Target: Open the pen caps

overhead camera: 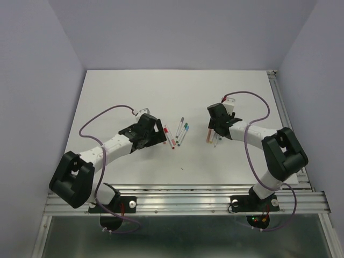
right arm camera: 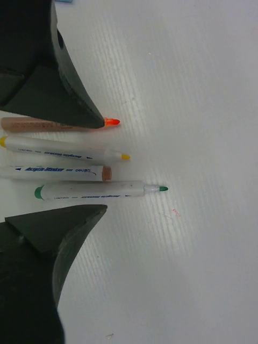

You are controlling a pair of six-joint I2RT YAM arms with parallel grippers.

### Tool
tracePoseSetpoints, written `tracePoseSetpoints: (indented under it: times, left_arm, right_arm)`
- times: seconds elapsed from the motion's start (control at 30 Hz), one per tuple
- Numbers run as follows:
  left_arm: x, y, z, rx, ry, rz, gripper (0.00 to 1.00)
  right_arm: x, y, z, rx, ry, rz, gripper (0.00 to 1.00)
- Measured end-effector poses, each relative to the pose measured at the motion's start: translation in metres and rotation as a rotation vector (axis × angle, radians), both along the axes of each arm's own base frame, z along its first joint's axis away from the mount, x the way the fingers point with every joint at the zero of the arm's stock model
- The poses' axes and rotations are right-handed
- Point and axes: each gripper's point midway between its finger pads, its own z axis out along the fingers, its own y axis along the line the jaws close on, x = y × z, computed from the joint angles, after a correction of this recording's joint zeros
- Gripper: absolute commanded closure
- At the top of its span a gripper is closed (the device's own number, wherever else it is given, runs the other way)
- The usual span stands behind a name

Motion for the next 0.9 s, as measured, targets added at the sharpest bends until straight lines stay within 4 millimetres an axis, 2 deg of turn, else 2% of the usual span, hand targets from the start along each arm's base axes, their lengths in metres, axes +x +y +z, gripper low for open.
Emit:
tracePoseSetpoints:
  times: [0.03,0.13,0.17,0.27,0.37,0.4,0.47,0.53,0.6,0.7,0.8,0.9]
  left_arm:
    - [0.000,-0.001,-0.001,0.002,0.002,-0.002,0.01]
    - [0.004,-0.005,-0.001,0.004,0.005,0.001,0.01]
    - [0.005,-0.006,0.000,0.005,0.004,0.004,0.01]
    - [0.014,-0.007,0.003,0.009,-0.007,0.030,0.01]
    - [0.024,-0.006,0.002,0.035,-0.007,0.065,0.02]
    - [0.031,-0.005,0.001,0.067,0.001,0.087,0.06]
    - [0.042,-0.005,0.000,0.102,0.009,0.113,0.08]
    - [0.056,-0.009,-0.004,0.130,0.016,0.137,0.11]
    - [0.065,-0.011,-0.006,0.155,0.031,0.154,0.12]
    - [0.078,-0.015,-0.008,0.177,0.043,0.179,0.18]
    - [0.091,-0.015,-0.010,0.202,0.053,0.204,0.25]
    - [0.096,-0.010,-0.013,0.223,0.064,0.224,0.30]
  right_arm:
    - [0.001,0.000,0.002,0.001,-0.005,-0.006,0.23]
    - [0.000,-0.002,0.006,-0.001,-0.008,-0.016,0.12]
    - [-0.003,-0.004,0.010,-0.001,-0.009,-0.021,0.00]
    - [-0.006,-0.006,0.028,0.023,-0.040,-0.039,0.00]
    - [-0.011,-0.008,0.061,0.078,-0.109,-0.053,0.00]
    - [-0.013,-0.008,0.073,0.106,-0.142,-0.056,0.00]
    - [-0.027,-0.014,0.101,0.166,-0.224,-0.066,0.00]
    - [-0.038,-0.020,0.114,0.204,-0.275,-0.074,0.00]
    - [-0.053,-0.029,0.112,0.219,-0.294,-0.087,0.00]
    - [-0.070,-0.039,0.094,0.210,-0.267,-0.112,0.00]
    - [-0.077,-0.043,0.084,0.198,-0.239,-0.123,0.00]
    - [-0.078,-0.044,0.088,0.208,-0.248,-0.126,0.00]
